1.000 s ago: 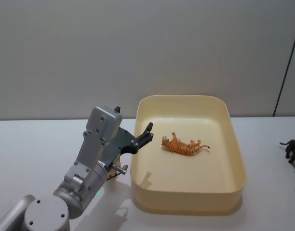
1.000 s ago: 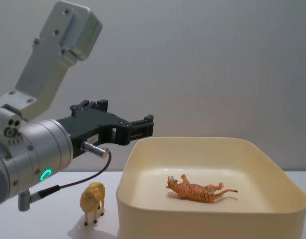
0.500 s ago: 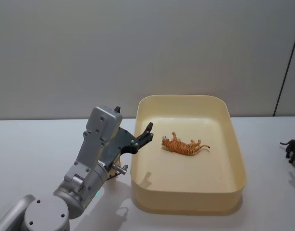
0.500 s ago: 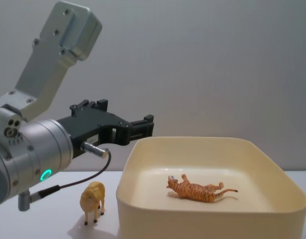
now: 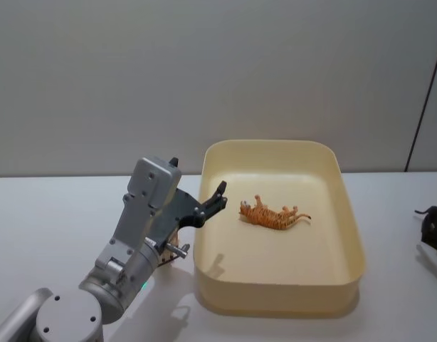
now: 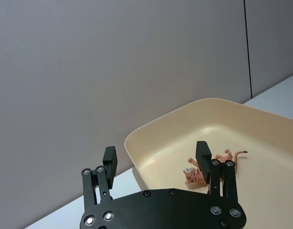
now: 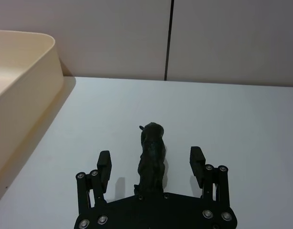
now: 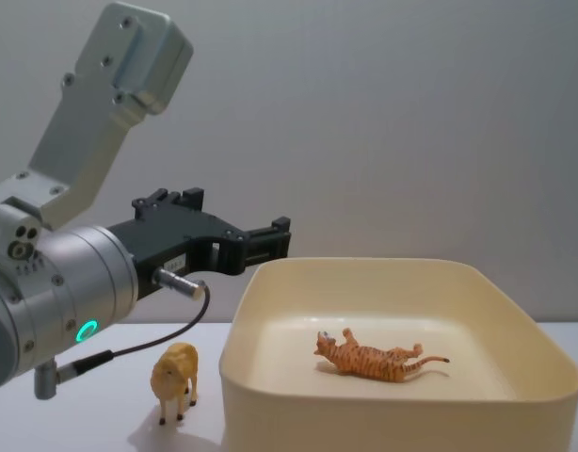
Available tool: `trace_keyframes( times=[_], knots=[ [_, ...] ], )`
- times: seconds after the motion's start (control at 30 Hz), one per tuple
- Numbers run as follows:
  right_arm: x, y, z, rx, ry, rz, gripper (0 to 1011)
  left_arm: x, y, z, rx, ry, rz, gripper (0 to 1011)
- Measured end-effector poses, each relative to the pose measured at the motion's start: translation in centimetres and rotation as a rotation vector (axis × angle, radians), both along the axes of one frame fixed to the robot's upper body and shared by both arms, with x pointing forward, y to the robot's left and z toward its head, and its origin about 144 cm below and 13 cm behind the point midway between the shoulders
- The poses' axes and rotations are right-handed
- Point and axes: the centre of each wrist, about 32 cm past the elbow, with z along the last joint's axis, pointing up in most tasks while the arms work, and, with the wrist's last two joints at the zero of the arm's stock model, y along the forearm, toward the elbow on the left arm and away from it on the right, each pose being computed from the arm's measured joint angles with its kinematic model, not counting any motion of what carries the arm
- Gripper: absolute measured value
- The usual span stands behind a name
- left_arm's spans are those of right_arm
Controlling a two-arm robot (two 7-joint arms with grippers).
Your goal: Pick up the toy alternately with two hands and place it into the central storage box.
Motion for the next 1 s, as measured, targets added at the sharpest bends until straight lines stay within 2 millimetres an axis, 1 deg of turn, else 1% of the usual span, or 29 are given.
trace_keyframes(
  times=[0.3, 0.43, 0.57, 0.63, 0.7, 0.77, 0.83, 0.87, 0.9, 0.93, 1.0],
  knots=[
    [1.6, 0.7, -0.9, 0.001, 0.026, 0.012, 994, 0.0, 0.0, 0.0, 0.0, 0.0, 0.0, 1002],
    [2.0, 0.8, -1.1, 0.001, 0.032, 0.015, 910, 0.0, 0.0, 0.0, 0.0, 0.0, 0.0, 1001],
    [2.3, 1.0, -1.2, 0.001, 0.035, 0.018, 781, 0.0, 0.0, 0.0, 0.0, 0.0, 0.0, 1001],
    [2.4, 1.0, -1.3, 0.001, 0.037, 0.019, 740, 0.0, 0.0, 0.0, 0.0, 0.0, 0.0, 1001],
    [2.5, 1.1, -1.3, 0.001, 0.038, 0.02, 664, 0.0, 0.0, 0.0, 0.0, 0.0, 0.0, 1001],
    [2.6, 1.1, -1.3, 0.001, 0.039, 0.021, 623, 0.0, 0.0, 0.0, 0.0, 0.0, 0.0, 1001],
    [2.7, 1.2, -1.4, 0.001, 0.04, 0.022, 545, 0.0, 0.0, 0.0, 0.0, 0.0, 0.0, 1001],
    [2.7, 1.2, -1.4, 0.0, 0.041, 0.022, 545, 0.0, 0.0, 0.0, 0.0, 0.0, 0.0, 1001],
    [2.8, 1.2, -1.4, 0.001, 0.041, 0.023, 485, 0.0, 0.0, 0.0, 0.0, 0.0, 0.0, 1001],
    [2.8, 1.2, -1.4, 0.001, 0.041, 0.023, 464, 0.0, 0.0, 0.0, 0.0, 0.0, 0.0, 1002],
    [2.8, 1.2, -1.4, 0.001, 0.04, 0.024, 389, 0.0, 0.0, 0.0, 0.0, 0.0, 0.0, 1001]
  ],
)
